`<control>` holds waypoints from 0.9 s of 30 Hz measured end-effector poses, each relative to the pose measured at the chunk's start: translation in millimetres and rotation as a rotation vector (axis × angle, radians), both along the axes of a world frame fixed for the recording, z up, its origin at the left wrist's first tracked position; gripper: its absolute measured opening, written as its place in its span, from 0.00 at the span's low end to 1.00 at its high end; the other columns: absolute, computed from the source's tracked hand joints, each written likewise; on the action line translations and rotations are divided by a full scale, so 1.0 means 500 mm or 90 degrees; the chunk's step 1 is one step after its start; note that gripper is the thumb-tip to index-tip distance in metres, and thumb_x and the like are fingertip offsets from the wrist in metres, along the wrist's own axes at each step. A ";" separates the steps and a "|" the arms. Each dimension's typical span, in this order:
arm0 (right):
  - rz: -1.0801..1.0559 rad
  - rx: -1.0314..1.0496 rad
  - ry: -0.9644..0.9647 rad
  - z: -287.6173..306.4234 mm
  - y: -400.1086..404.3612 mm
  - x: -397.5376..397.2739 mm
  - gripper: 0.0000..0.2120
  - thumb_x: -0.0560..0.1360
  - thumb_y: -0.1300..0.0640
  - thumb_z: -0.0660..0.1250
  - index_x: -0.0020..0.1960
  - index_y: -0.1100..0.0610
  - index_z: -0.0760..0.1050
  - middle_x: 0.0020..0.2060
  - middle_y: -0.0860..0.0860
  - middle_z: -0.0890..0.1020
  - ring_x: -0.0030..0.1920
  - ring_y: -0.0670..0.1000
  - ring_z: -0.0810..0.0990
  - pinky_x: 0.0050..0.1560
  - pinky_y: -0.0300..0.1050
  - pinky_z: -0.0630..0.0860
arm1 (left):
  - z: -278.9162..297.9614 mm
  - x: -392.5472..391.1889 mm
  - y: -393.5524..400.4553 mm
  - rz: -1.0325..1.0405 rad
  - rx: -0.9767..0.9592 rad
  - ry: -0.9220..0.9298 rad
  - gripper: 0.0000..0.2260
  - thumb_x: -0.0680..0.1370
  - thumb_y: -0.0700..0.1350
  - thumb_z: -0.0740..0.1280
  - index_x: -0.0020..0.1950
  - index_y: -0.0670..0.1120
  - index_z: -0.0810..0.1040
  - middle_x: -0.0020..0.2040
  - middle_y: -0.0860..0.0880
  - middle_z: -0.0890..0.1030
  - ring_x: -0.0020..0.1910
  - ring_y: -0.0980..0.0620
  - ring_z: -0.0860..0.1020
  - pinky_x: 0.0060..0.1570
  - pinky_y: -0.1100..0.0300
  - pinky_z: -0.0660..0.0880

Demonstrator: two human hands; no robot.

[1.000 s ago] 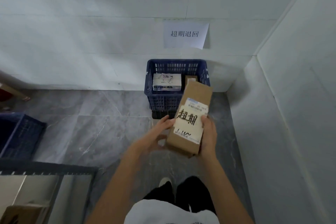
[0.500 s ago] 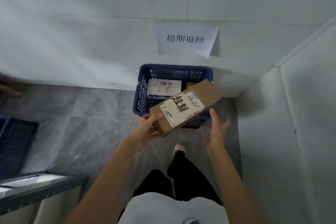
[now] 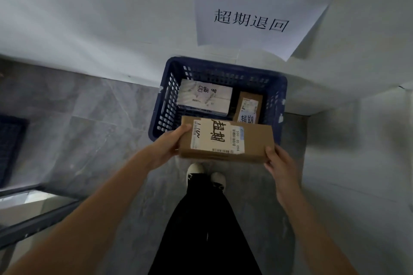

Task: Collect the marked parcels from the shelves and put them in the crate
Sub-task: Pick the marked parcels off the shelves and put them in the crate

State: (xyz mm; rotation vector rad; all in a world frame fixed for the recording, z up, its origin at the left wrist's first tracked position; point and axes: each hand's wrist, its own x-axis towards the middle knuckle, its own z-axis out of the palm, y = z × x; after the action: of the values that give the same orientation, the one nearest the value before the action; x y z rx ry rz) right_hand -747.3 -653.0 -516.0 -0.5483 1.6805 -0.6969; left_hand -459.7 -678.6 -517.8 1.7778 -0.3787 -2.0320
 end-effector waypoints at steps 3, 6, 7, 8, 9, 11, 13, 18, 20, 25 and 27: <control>0.012 0.014 0.023 -0.078 -0.040 0.033 0.17 0.80 0.53 0.62 0.67 0.56 0.73 0.58 0.50 0.79 0.58 0.48 0.78 0.61 0.46 0.74 | -0.072 0.012 -0.045 0.033 -0.025 -0.094 0.19 0.80 0.53 0.62 0.61 0.41 0.77 0.53 0.42 0.83 0.51 0.45 0.82 0.54 0.51 0.78; 0.041 0.047 0.053 -0.163 -0.089 0.067 0.19 0.80 0.53 0.63 0.70 0.55 0.71 0.61 0.49 0.77 0.60 0.50 0.76 0.64 0.50 0.73 | -0.151 0.022 -0.091 0.066 -0.056 -0.229 0.12 0.80 0.52 0.62 0.53 0.45 0.79 0.46 0.47 0.84 0.44 0.48 0.82 0.54 0.49 0.79; 0.054 0.057 0.058 -0.191 -0.104 0.077 0.20 0.80 0.53 0.63 0.71 0.54 0.69 0.62 0.49 0.76 0.62 0.50 0.75 0.65 0.52 0.73 | -0.176 0.024 -0.106 0.068 -0.063 -0.269 0.11 0.80 0.52 0.62 0.51 0.46 0.79 0.44 0.49 0.83 0.44 0.48 0.81 0.55 0.49 0.78; 0.070 0.065 0.067 -0.221 -0.118 0.085 0.20 0.80 0.53 0.62 0.71 0.54 0.69 0.63 0.49 0.76 0.62 0.51 0.75 0.66 0.53 0.72 | -0.203 0.027 -0.120 0.054 -0.070 -0.315 0.10 0.80 0.52 0.62 0.51 0.47 0.78 0.43 0.49 0.83 0.44 0.48 0.81 0.56 0.48 0.78; 0.090 0.071 0.079 -0.252 -0.132 0.093 0.20 0.80 0.54 0.62 0.71 0.54 0.68 0.63 0.50 0.76 0.62 0.52 0.75 0.65 0.53 0.73 | -0.229 0.029 -0.132 0.028 -0.074 -0.367 0.11 0.81 0.52 0.61 0.50 0.48 0.79 0.44 0.48 0.83 0.46 0.46 0.81 0.56 0.47 0.77; 0.124 0.094 0.099 -0.301 -0.155 0.109 0.19 0.80 0.54 0.62 0.70 0.56 0.69 0.64 0.53 0.76 0.62 0.53 0.75 0.63 0.51 0.73 | -0.280 0.031 -0.152 -0.021 -0.082 -0.453 0.12 0.81 0.51 0.59 0.54 0.46 0.79 0.50 0.44 0.83 0.50 0.43 0.80 0.55 0.48 0.76; 0.151 0.141 0.102 -0.346 -0.175 0.123 0.21 0.80 0.53 0.61 0.72 0.56 0.66 0.68 0.54 0.72 0.65 0.54 0.73 0.64 0.49 0.70 | -0.334 0.032 -0.166 -0.065 -0.078 -0.488 0.14 0.82 0.48 0.58 0.63 0.44 0.75 0.56 0.43 0.80 0.52 0.43 0.78 0.50 0.52 0.75; 0.189 0.272 0.038 -0.465 -0.216 0.151 0.29 0.82 0.50 0.59 0.79 0.56 0.52 0.76 0.52 0.60 0.74 0.56 0.62 0.73 0.50 0.60 | -0.455 0.048 -0.187 -0.120 -0.044 -0.496 0.15 0.82 0.42 0.55 0.68 0.42 0.69 0.58 0.42 0.78 0.48 0.47 0.74 0.45 0.55 0.69; 0.188 0.281 0.010 -0.513 -0.229 0.164 0.28 0.82 0.52 0.59 0.79 0.55 0.53 0.75 0.52 0.62 0.73 0.55 0.64 0.74 0.51 0.61 | -0.493 0.060 -0.192 -0.127 -0.022 -0.515 0.14 0.82 0.40 0.55 0.67 0.42 0.69 0.59 0.40 0.77 0.49 0.45 0.74 0.46 0.55 0.70; 0.178 0.280 -0.046 -0.609 -0.265 0.190 0.27 0.79 0.54 0.62 0.76 0.53 0.60 0.71 0.51 0.69 0.68 0.53 0.70 0.69 0.47 0.66 | -0.581 0.097 -0.204 -0.176 0.000 -0.534 0.18 0.80 0.40 0.58 0.70 0.45 0.66 0.63 0.39 0.75 0.60 0.38 0.74 0.58 0.47 0.74; 0.178 0.281 -0.048 -0.622 -0.272 0.197 0.28 0.79 0.55 0.62 0.77 0.53 0.58 0.72 0.51 0.68 0.68 0.52 0.69 0.65 0.43 0.66 | -0.604 0.107 -0.209 -0.172 -0.036 -0.500 0.20 0.80 0.39 0.59 0.72 0.46 0.65 0.65 0.41 0.75 0.61 0.40 0.74 0.60 0.49 0.73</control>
State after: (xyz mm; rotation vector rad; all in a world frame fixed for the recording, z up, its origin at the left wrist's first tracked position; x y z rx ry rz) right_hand -648.6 -789.2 -827.1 -0.4213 1.5834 -0.1330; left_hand -406.0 -783.1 -819.7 2.5392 -0.9283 -1.3547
